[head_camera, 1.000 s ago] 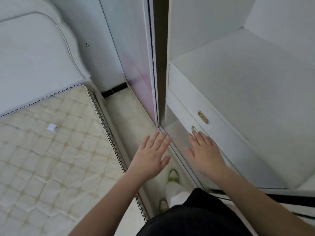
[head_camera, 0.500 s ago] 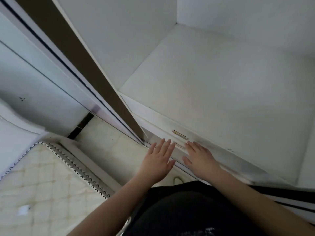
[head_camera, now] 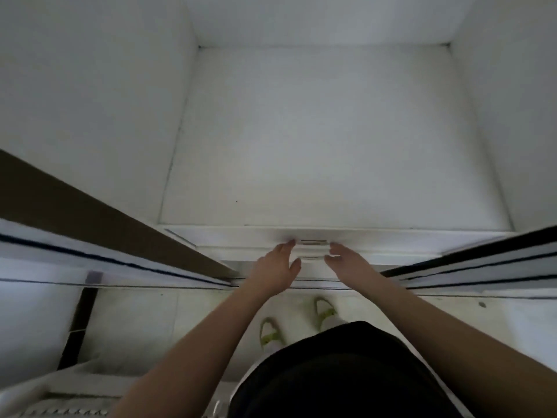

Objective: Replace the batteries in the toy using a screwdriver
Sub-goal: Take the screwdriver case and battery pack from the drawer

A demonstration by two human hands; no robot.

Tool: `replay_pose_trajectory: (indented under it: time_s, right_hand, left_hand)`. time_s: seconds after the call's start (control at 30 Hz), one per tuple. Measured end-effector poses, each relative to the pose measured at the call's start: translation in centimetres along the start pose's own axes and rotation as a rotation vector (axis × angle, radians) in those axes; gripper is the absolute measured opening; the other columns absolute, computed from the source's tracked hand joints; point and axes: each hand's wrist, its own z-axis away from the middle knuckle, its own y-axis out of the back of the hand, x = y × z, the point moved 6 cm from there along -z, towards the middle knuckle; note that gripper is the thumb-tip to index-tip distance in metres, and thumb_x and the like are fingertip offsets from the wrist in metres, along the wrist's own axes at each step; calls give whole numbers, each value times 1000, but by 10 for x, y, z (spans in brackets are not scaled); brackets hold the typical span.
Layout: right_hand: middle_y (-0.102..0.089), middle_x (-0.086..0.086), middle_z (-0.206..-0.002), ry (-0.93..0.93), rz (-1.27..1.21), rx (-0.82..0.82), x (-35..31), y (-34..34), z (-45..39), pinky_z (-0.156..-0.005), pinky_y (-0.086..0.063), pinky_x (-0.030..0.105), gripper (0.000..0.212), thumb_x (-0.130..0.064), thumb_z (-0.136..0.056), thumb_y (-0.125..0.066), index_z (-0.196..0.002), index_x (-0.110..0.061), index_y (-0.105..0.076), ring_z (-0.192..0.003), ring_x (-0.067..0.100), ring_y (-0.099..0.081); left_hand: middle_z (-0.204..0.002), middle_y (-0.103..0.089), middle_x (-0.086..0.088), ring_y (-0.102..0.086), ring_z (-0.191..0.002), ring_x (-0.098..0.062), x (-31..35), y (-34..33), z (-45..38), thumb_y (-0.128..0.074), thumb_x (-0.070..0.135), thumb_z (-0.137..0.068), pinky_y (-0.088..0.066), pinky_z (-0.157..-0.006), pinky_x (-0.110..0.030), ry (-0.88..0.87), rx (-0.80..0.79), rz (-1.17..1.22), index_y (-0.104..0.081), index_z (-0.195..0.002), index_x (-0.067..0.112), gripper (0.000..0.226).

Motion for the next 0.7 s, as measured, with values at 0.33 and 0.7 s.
replay_pose_trajectory:
  time_s: [0.33, 0.7]
  right_hand:
    - [-69, 20, -103, -134, -177, 197, -5, 1, 5, -79, -46, 35, 45, -40, -97, -47, -104, 0, -66, -92, 32, -63]
    - [-67, 2, -82, -70, -636, 101, 0, -7, 6, -59, -41, 17, 28, -27, -102, -45, -95, -9, -64, -66, 12, -59]
  left_hand:
    - [-104, -69, -4, -68, -91, -23, -13, -2, -17, -58, 25, -95, -47, -81, -27, 41, 39, 517, -61, -112, 13, 21]
    - [-73, -67, 2, -61, -58, -11, 2, -8, -12, -50, 26, -99, -40, -53, -25, 195, 146, 789, -60, -84, 15, 21]
